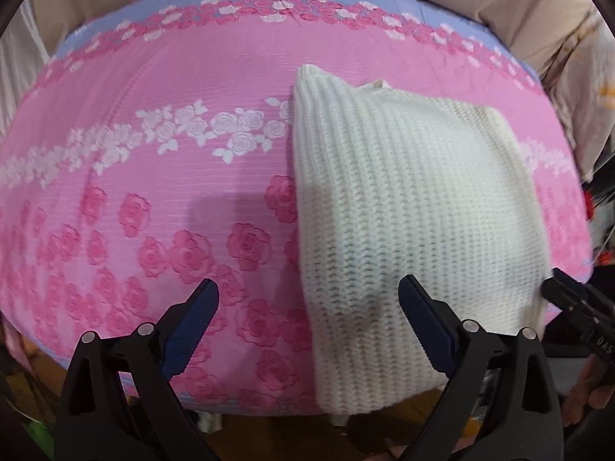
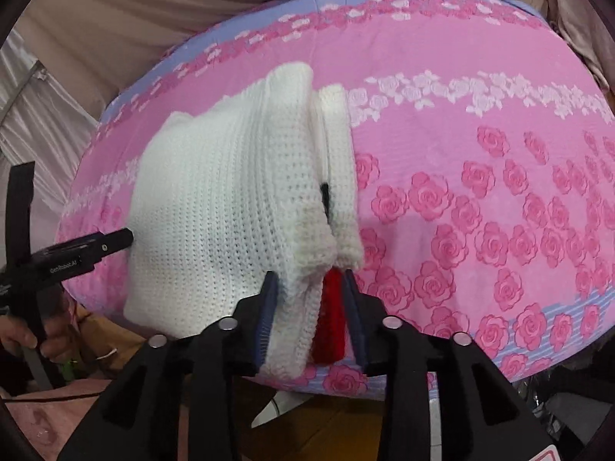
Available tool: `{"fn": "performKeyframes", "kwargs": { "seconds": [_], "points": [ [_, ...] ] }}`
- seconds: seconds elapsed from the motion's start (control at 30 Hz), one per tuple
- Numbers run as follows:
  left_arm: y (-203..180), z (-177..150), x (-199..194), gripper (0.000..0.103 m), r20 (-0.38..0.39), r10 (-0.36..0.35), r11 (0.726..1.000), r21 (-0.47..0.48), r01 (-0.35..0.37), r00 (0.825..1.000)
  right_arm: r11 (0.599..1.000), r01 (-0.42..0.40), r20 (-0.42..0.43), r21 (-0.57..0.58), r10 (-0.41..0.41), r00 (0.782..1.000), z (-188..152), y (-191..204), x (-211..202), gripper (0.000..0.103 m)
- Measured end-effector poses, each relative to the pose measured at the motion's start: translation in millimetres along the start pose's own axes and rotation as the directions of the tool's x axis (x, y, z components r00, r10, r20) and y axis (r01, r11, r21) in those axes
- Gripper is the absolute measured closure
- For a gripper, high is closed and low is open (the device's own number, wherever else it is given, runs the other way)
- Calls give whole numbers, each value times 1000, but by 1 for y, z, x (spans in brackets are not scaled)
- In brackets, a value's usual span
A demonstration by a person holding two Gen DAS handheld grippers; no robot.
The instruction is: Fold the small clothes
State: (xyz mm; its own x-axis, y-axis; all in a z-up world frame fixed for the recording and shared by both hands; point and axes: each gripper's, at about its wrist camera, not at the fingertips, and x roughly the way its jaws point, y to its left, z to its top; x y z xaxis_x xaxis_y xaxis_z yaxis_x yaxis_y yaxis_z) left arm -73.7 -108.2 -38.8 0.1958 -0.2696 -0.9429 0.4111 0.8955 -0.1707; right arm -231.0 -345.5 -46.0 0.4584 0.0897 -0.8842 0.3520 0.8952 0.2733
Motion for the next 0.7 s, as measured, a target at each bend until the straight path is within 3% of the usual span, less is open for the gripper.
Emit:
{"fn": "performKeyframes", "kwargs": {
  "seconds": [0.03,0.07,0.27,0.5,0.6,0.67,0.7],
  "points": [
    [1,2,3,10,-8,-25,999,-25,25,1000,1000,-1,14,6,1,1000,4,-1,-1,36],
    [3,4,7,10,-14,-58,997,-52,57,998,1000,0,23,16,0,1000,8,-3,0,32],
    [1,10,36,9,-68,-170,979,-127,160,983,983,-102,-68,155,114,991,26,-23,54,30],
    [-7,17,54,6,-77,-277,950,-170,261,958,959,-153,-70,238,175,982,27,-23,74,19],
    [-5,18,63,5,-57,-323,931,-198,306,945,956,-160,-68,248,182,981,30,-23,76,18],
    [-7,20,62,12,-57,-327,930,-194,311,943,954,-162,-66,253,184,981,34,-23,78,22],
    [-6,20,60,18,-56,-324,932,-188,308,944,952,-168,-66,257,191,979,35,-22,78,33]
  ]
}}
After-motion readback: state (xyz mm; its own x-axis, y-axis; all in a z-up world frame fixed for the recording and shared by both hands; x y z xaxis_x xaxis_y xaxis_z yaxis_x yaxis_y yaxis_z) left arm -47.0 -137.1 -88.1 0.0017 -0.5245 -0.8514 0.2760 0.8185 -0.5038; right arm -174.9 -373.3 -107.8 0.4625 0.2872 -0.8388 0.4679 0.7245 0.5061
